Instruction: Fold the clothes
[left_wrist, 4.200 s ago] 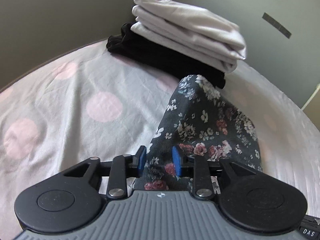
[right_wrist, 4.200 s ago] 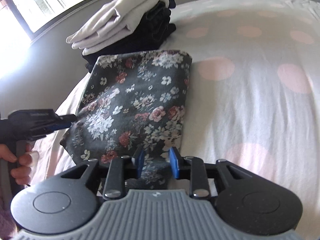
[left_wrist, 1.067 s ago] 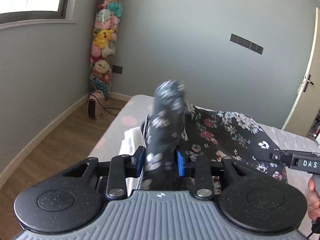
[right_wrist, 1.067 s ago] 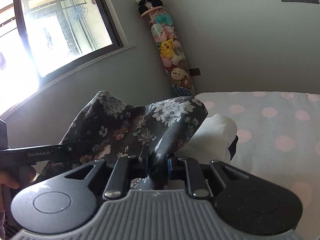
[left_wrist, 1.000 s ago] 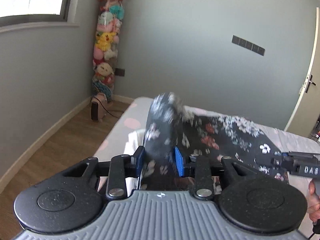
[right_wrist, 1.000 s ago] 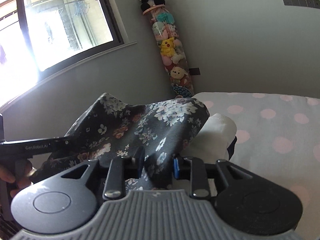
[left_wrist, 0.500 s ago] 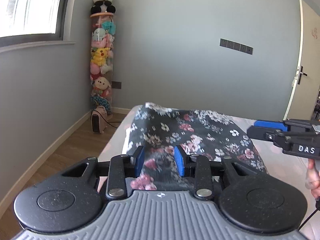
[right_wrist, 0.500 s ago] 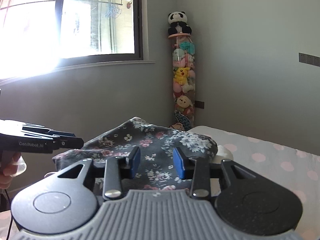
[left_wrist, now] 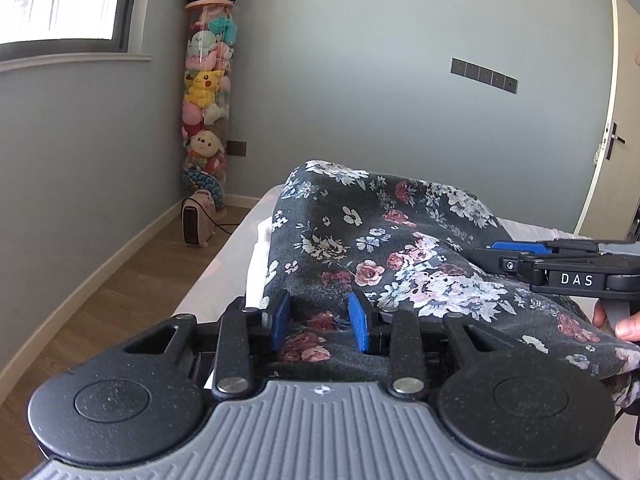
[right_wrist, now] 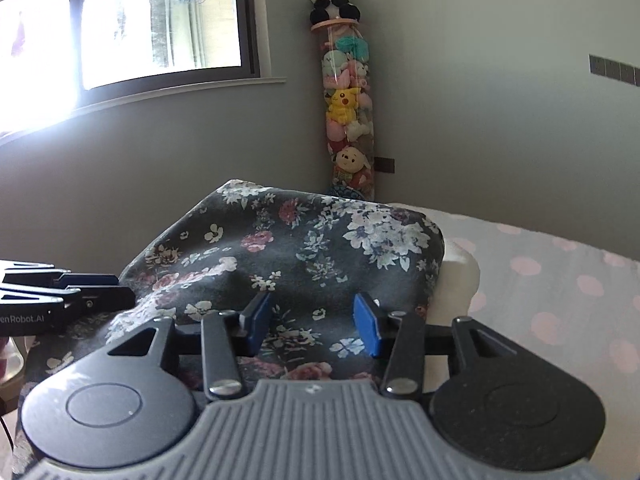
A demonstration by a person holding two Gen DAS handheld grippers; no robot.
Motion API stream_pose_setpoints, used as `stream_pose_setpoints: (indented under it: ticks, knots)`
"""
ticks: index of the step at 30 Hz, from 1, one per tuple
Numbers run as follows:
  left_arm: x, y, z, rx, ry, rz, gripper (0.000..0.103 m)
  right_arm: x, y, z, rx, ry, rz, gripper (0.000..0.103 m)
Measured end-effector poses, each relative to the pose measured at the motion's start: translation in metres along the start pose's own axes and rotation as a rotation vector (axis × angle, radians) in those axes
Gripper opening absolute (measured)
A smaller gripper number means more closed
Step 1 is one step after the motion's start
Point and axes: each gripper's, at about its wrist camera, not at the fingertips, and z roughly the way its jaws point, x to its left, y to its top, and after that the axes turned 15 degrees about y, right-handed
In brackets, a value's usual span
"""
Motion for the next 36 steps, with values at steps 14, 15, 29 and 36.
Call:
stream_pose_setpoints:
  ticks: [14,15,29,36]
  knots:
    - [-0.027,0.021,-0.084,-0.038,0.109,0.096,0.038,0.034,0.027,-0.055,-0.028,-0.013,-0.054,0.049]
    - [-0.031,0.024,-0.097,-0.045,0.113,0.099,0.038,0.042,0.031,-0.066,-0.035,-0.020,-0.078,0.049]
    - [-0.071,0.058,-0.311,-0.104,0.261,0.113,0.084,0.156,0.070,-0.245,0.001,-0.040,-0.142,0.055]
    - [-0.092,0.034,-0.388,-0.070,0.274,0.094,0.094,0.197,0.041,-0.315,0.085,-0.039,-0.097,0.063]
